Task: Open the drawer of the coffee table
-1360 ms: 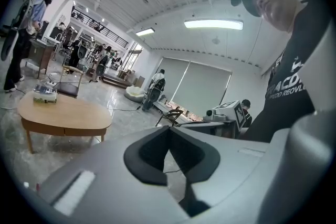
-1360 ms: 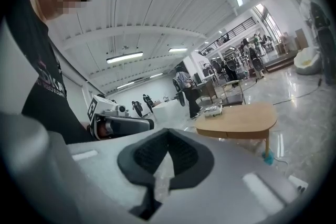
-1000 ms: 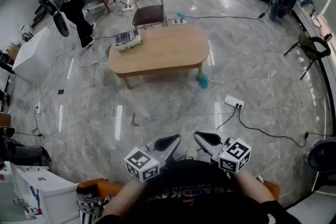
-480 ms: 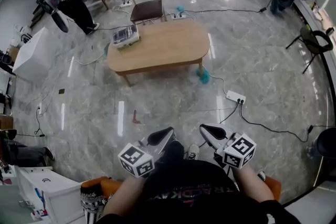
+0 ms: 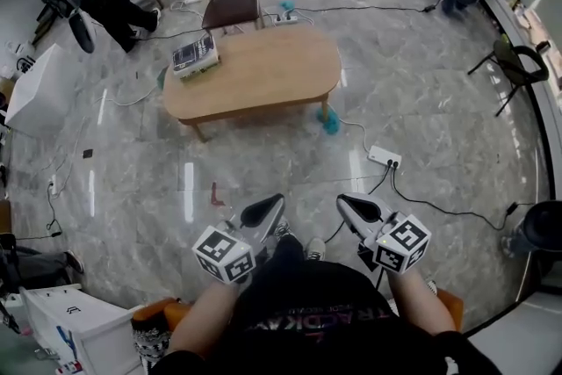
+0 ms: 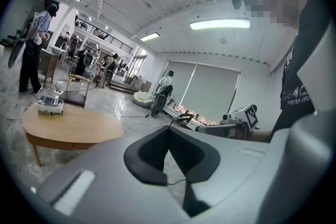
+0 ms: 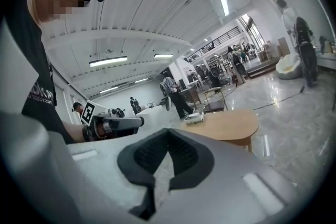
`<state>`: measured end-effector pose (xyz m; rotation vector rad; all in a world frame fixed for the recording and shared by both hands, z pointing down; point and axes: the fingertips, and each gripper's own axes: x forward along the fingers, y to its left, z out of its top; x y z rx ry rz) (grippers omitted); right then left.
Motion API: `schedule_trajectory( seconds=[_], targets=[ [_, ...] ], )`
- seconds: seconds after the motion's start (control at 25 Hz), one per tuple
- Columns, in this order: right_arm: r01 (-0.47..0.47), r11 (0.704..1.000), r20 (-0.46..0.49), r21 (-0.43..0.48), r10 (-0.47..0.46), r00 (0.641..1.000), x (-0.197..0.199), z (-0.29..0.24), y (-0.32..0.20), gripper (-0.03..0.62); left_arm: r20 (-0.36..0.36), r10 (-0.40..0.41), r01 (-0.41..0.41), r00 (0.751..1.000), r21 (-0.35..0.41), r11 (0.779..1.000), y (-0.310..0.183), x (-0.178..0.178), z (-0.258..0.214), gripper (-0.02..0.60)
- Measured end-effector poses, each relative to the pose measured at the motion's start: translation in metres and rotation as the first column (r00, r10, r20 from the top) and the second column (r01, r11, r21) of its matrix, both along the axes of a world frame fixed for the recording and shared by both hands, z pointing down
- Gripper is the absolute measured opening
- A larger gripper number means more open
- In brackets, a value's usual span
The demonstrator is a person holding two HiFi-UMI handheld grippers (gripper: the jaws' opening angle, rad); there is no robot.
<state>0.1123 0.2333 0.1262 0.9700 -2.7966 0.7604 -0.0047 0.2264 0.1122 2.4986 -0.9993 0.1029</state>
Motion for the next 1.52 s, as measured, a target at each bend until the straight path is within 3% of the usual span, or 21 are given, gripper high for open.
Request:
schedule_trajectory(
  seconds=[0.36,0.56,0.84,1.2,1.52],
  targets=[
    [-0.06,0.998,-0.012,-0.01,0.06,0.998,-0.019,-0.001,-0.054,0.002,-0.014,0.033,-0.033,0.999,-0.018,0.999,-0.043,-0.021,0.003,0.006],
    [-0.088,0.996,-0.026,-0.002,0.088,0.996,-0.034,0.002,-0.089,0.002,0.03,0.015,-0.016,0.999,0.012,1.0,-0.068,-0.051,0.007,0.006],
    [-0.115,0.993,-0.05,0.018,0.116,0.992,-0.067,0.0,-0.13,0.002,0.023,0.005,-0.005,1.0,0.01,1.0,-0.1,-0.099,0.012,0.006],
    [-0.14,0.989,-0.085,0.049,0.144,0.986,-0.099,0.002,-0.15,0.002,0.01,-0.025,0.025,1.0,0.009,1.0,-0.123,-0.147,0.024,0.006],
    [-0.165,0.984,-0.117,0.061,0.171,0.978,-0.091,0.008,-0.167,0.002,0.016,-0.071,0.071,0.997,0.007,0.997,-0.139,-0.167,0.032,0.006]
  ],
)
